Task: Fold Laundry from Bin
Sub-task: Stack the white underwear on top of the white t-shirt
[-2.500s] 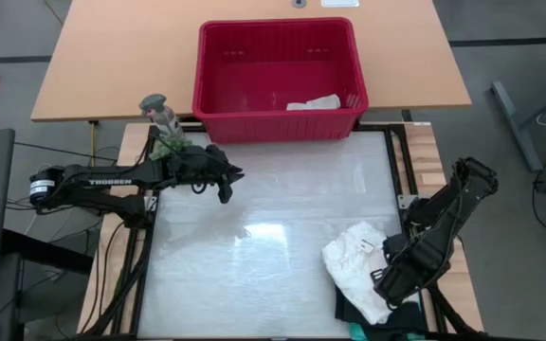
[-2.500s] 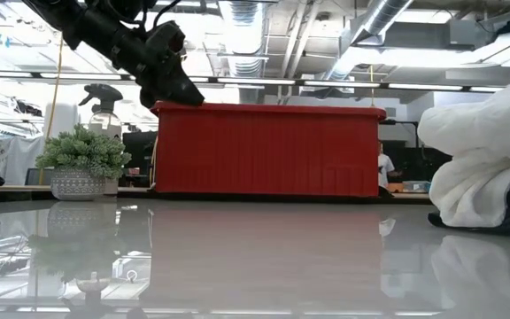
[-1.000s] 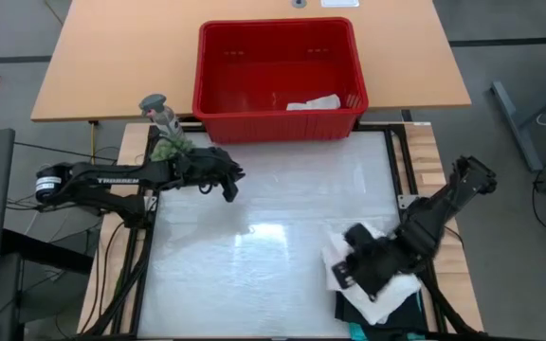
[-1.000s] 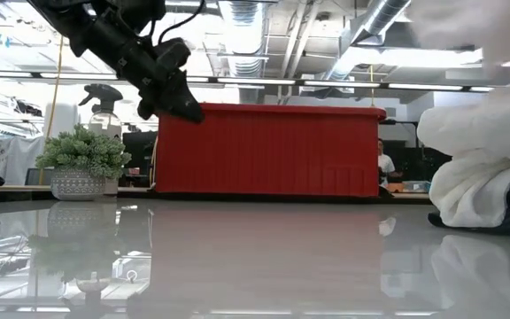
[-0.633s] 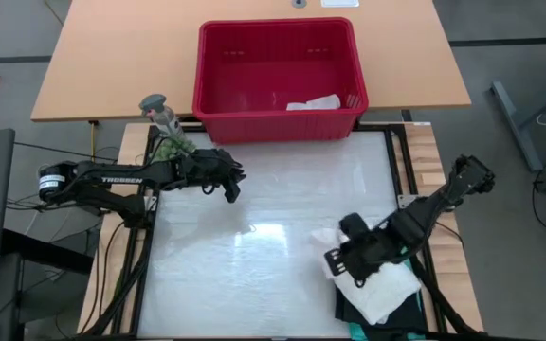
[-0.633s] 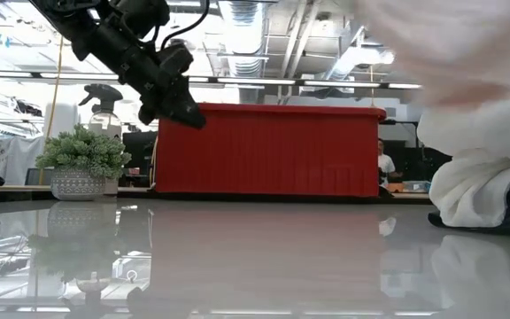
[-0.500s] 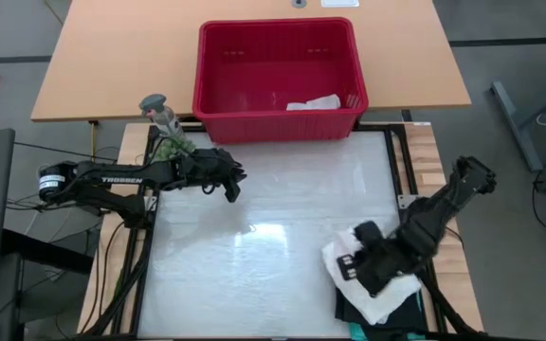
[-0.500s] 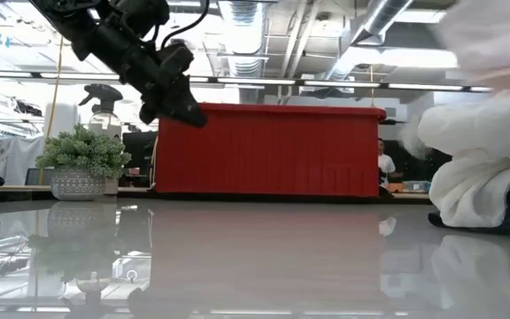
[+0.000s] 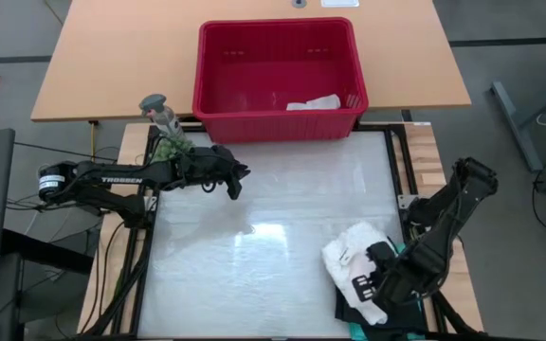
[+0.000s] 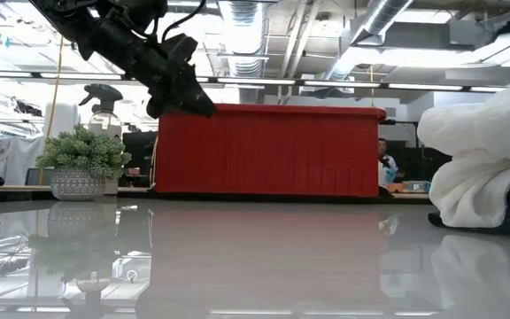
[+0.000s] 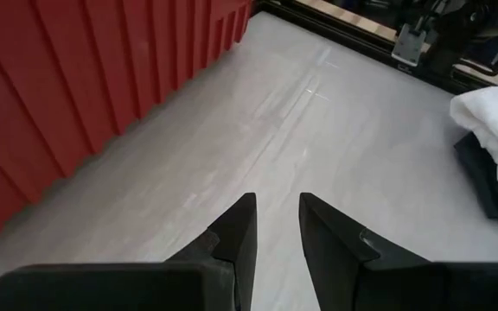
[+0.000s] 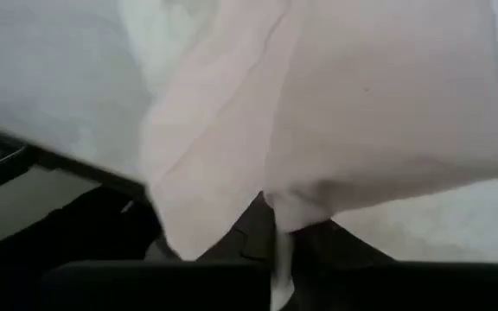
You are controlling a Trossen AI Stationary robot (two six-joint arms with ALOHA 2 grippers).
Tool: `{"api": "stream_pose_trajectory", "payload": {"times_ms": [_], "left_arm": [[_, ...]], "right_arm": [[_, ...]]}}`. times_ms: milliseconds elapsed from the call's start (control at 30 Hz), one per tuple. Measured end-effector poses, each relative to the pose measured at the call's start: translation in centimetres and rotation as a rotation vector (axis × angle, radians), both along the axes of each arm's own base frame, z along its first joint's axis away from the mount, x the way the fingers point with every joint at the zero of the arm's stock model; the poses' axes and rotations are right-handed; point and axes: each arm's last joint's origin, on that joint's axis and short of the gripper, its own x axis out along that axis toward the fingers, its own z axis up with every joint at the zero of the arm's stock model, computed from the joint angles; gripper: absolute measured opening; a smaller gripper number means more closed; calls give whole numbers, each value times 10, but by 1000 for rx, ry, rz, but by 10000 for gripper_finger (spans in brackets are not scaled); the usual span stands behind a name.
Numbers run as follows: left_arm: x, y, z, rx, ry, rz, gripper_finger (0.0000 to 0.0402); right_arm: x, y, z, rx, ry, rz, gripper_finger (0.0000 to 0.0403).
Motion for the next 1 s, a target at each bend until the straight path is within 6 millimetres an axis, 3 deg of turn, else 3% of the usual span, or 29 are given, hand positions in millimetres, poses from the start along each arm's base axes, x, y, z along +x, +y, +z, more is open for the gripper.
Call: {"api": "stream_pose_trajectory", "payload": {"times_ms": [133,467,1000], "left_arm": [[0,0,0,0,1,0,78],[0,0,0,0,1,0,78],[0,0,0,30,15,-15,78]], "right_arm": [[2,-2,-13,13,39,-6,76],[-12,-16,-16,-35,299,-6,188],[-13,-15,-16,-33,292,65,254]]}}
